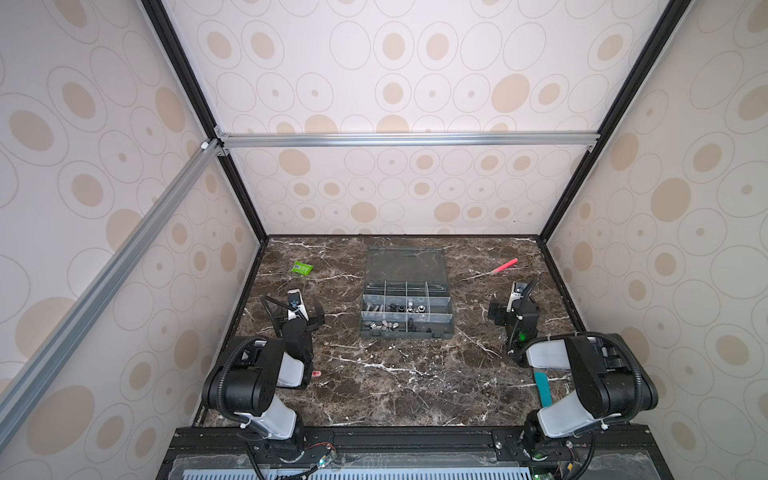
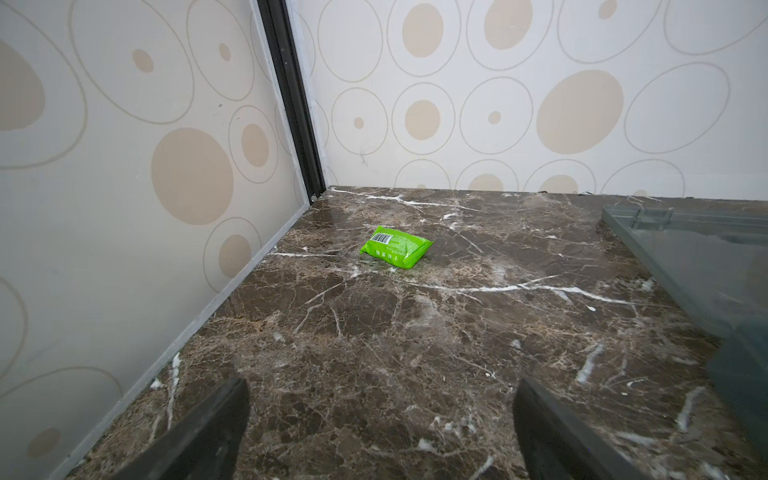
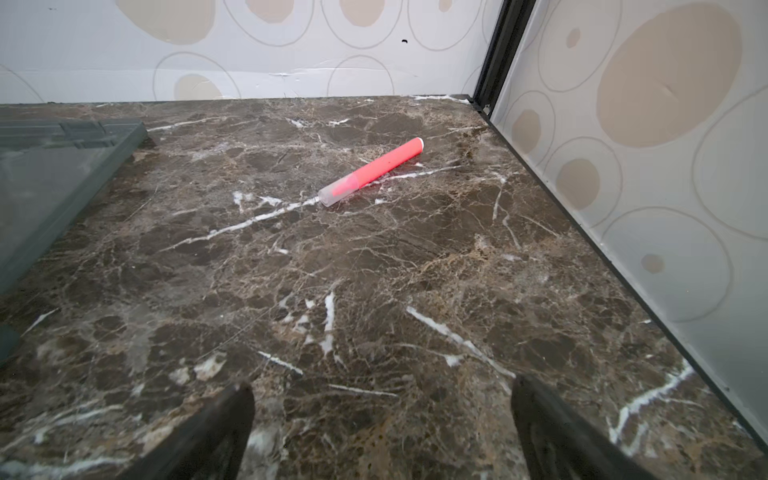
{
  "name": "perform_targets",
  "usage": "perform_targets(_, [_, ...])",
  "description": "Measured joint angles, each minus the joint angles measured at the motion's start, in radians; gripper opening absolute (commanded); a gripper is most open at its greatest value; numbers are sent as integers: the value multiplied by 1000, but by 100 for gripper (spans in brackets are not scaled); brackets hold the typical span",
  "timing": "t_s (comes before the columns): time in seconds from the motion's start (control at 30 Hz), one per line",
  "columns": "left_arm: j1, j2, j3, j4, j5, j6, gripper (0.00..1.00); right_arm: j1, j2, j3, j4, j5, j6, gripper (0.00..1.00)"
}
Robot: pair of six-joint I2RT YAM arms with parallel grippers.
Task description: Sort the screws and nuts into containers
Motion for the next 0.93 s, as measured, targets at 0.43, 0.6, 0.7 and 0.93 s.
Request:
perform_targets(0.43, [0,0,0,0,3,0,99,0,0,0,-3,-5,0,100])
perform_targets(0.6, [0,0,0,1,3,0,99,0,0,0,-4,-5,0,100])
perform_targets(0.7, [0,0,0,3,3,0,99,0,0,0,-5,-5,0,100])
perform_targets(0.93, [0,0,0,11,3,0,99,0,0,3,-10,-5,0,100])
